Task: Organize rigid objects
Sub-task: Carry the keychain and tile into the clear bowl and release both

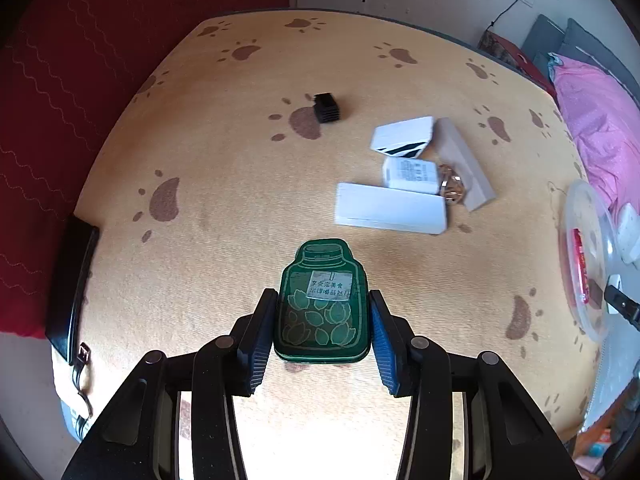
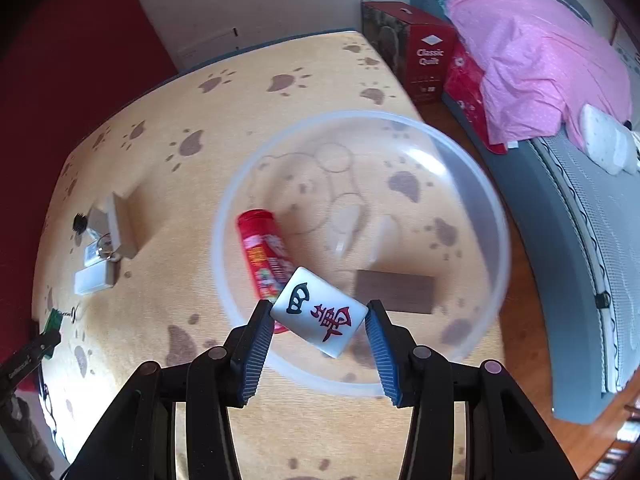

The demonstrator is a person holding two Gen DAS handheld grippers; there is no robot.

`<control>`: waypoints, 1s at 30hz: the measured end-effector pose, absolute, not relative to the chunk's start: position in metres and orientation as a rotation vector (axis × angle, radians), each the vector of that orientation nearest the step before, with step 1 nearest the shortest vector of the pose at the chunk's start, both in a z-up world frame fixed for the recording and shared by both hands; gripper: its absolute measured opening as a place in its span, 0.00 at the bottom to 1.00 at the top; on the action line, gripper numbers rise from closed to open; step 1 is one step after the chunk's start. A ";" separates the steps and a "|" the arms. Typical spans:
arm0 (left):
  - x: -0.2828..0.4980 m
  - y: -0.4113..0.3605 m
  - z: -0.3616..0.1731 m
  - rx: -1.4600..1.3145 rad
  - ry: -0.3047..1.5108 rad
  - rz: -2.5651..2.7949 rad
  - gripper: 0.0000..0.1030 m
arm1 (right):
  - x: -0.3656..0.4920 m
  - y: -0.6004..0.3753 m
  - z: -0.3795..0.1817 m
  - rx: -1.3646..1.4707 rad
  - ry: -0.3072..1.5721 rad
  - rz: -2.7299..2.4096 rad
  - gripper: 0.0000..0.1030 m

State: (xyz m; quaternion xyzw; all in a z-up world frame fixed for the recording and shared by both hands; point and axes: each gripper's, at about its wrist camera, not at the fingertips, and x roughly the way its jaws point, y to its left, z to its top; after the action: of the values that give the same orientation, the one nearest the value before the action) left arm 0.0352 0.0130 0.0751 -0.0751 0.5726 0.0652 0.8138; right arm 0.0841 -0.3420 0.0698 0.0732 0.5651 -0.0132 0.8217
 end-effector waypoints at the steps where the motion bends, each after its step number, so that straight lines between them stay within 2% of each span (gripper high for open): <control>1: 0.035 0.009 0.077 -0.159 1.221 0.136 0.44 | 0.084 -0.348 0.069 0.161 1.202 -0.040 0.49; 8: 0.040 -0.017 0.087 -0.129 1.202 0.096 0.44 | 0.082 -0.380 0.065 0.208 1.193 -0.097 0.50; 11: 0.041 -0.026 0.090 -0.118 1.202 0.083 0.44 | 0.080 -0.388 0.066 0.226 1.176 -0.106 0.60; 30: 0.054 -0.123 0.107 -0.013 1.179 -0.107 0.44 | 0.064 -0.419 0.061 0.278 1.160 -0.131 0.60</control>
State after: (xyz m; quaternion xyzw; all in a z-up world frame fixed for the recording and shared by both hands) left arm 0.0536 -0.1234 0.1067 -0.0060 0.5555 -0.0505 0.8299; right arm 0.0642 -0.4193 0.0610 0.1308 0.5458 -0.0617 0.8254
